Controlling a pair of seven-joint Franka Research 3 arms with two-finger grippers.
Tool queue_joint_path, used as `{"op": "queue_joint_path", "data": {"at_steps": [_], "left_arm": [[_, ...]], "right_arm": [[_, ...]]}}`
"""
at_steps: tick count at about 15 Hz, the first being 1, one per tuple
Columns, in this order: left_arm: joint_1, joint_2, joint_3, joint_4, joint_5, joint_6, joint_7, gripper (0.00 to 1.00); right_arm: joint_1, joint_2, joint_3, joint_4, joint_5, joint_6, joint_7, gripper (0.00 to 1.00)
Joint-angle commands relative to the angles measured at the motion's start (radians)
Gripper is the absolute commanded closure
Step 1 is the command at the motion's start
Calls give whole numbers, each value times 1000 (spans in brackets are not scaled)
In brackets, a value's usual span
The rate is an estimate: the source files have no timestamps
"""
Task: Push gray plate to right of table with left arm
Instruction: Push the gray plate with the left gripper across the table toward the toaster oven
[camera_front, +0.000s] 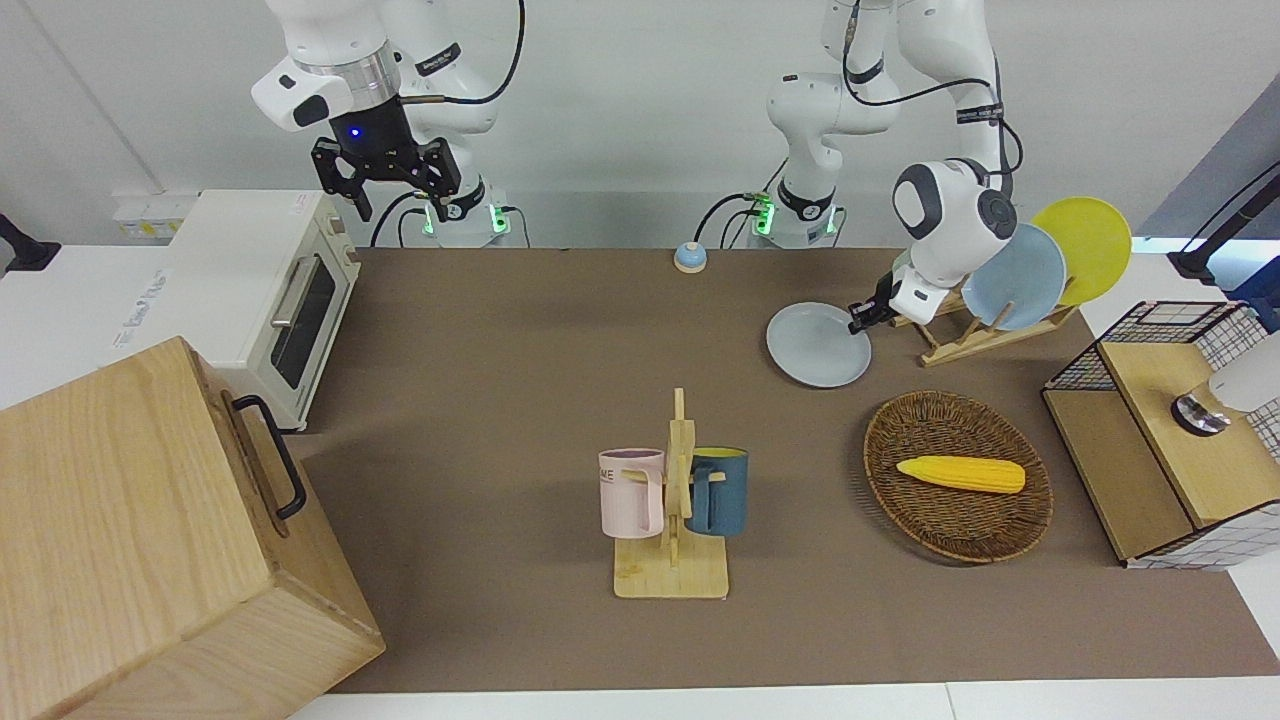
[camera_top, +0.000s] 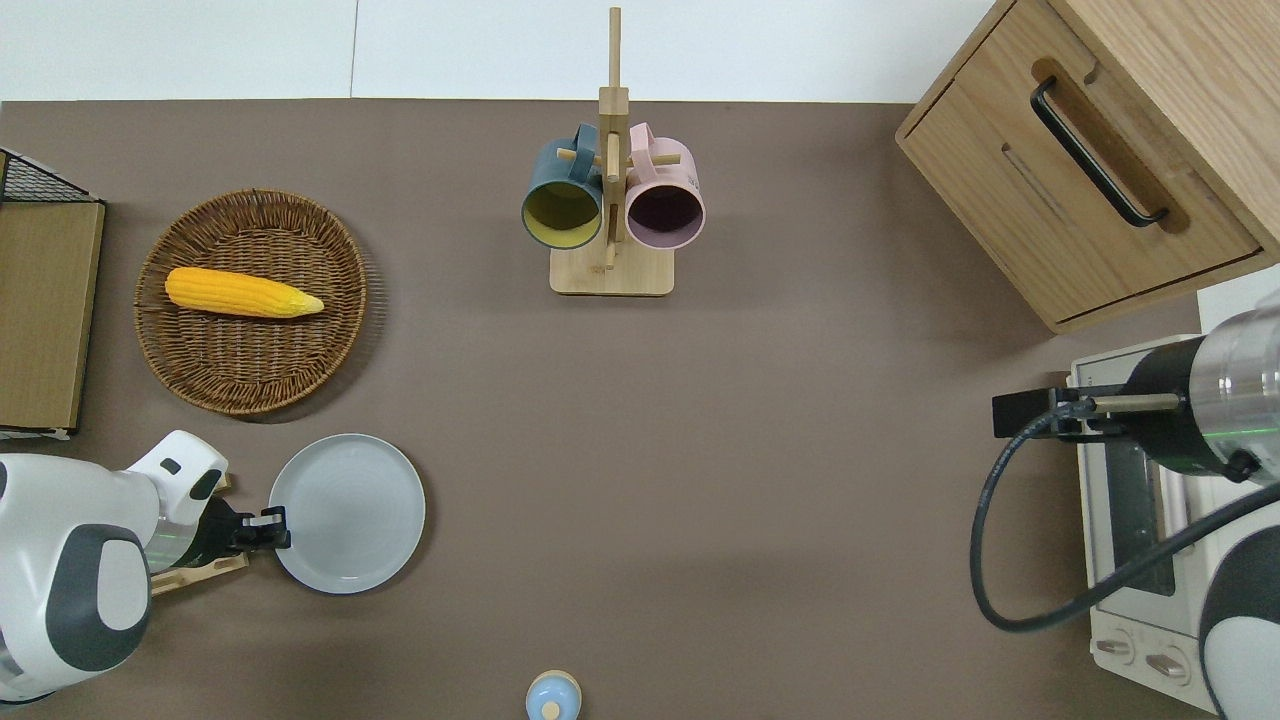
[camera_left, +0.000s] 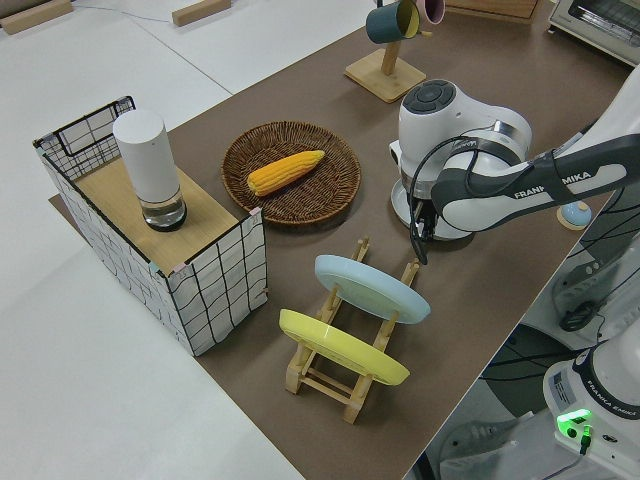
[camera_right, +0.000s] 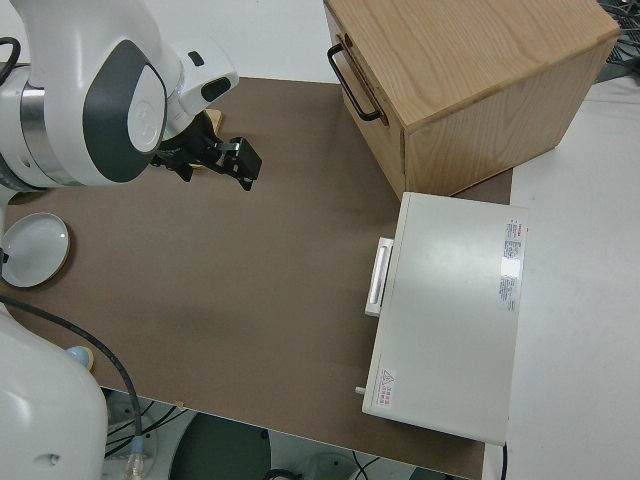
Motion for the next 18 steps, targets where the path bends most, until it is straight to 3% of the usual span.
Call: {"op": "queue_joint_path", "data": {"at_steps": [1, 3, 11, 18], "left_arm": [[-25, -14, -50, -39, -45, 24, -58, 1000], [-57, -14, -71, -39, -77, 29, -75, 1000], [-88, -11, -278, -56, -194, 119, -299, 1000], [-110, -6, -537, -54, -219, 256, -673, 1000]], "right_arm": [[-25, -27, 15, -27, 22, -1, 10, 5], [-25, -27, 15, -27, 22, 0, 10, 5], [-25, -27, 15, -27, 22, 0, 10, 5], [-25, -27, 15, -27, 22, 0, 10, 5]]}}
